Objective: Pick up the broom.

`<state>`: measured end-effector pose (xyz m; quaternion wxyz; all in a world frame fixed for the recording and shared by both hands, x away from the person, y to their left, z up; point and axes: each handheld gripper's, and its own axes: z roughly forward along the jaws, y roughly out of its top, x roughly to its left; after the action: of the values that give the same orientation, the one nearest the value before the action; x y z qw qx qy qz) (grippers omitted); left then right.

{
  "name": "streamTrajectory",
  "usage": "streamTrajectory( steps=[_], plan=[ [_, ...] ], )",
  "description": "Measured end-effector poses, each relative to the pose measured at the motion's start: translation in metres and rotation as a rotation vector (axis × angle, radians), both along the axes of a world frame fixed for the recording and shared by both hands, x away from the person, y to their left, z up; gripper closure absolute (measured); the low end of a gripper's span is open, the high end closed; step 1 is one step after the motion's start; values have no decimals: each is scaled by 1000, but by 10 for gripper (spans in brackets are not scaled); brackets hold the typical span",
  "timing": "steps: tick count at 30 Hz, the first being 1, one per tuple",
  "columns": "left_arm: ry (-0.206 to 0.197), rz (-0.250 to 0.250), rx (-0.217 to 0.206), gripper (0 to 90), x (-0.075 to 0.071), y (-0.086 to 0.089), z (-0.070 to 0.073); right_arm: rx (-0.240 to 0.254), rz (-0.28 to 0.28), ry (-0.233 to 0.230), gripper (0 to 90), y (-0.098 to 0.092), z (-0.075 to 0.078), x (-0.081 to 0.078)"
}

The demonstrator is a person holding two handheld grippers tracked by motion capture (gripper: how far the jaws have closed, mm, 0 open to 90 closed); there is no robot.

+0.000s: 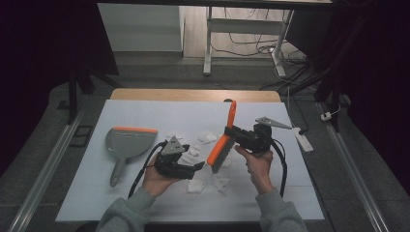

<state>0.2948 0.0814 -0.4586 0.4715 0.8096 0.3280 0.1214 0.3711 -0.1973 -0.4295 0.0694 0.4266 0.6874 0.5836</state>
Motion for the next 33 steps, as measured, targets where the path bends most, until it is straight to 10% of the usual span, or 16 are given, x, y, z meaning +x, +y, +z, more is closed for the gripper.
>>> streamTrajectory(
  steps=[15,33],
  plan=[
    [0,-9,39,252,3,-35,-19,86,-35,12,706,8,-5,-8],
    [-14,51,10,708,18,-35,-29,133,-58,43,705,16,-14,-14]
  ],
)
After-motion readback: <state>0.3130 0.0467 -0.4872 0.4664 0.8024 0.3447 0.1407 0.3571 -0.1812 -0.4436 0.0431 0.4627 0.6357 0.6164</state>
